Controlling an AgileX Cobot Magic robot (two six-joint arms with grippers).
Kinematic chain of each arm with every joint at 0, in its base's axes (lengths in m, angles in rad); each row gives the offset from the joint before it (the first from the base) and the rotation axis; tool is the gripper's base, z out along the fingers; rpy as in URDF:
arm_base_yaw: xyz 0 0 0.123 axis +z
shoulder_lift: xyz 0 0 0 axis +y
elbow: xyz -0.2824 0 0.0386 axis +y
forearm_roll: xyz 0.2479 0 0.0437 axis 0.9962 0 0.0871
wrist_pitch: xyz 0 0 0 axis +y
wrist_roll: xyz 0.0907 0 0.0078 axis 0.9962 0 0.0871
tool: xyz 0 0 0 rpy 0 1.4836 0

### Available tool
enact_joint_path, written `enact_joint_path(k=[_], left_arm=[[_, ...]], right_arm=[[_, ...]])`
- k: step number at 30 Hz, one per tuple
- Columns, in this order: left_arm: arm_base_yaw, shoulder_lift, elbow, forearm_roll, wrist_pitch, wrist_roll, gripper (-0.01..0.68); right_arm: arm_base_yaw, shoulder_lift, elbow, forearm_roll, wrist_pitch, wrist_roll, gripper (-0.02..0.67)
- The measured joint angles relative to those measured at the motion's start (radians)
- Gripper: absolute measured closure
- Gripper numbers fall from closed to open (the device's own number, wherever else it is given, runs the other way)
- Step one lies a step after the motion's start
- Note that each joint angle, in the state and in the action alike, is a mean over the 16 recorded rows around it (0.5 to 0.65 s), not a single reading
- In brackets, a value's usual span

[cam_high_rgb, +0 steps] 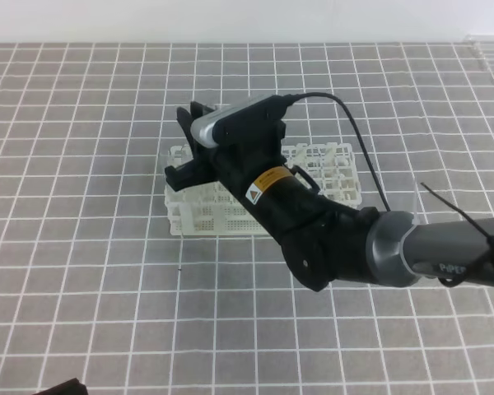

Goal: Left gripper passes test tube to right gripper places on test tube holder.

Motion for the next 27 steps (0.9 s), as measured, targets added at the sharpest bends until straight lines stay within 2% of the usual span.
enact_joint_path(k=[17,27], left_arm=[[0.000,0.001,0.002,0.000,-0.004,0.000,0.674],[0.000,-0.001,-0.001,0.000,0.000,0.000,0.673]], right_arm=[[0.000,0.010,0.000,-0.002,-0.011,0.017,0.549],[0.000,0.010,0.000,0.000,-0.010,0.011,0.407]])
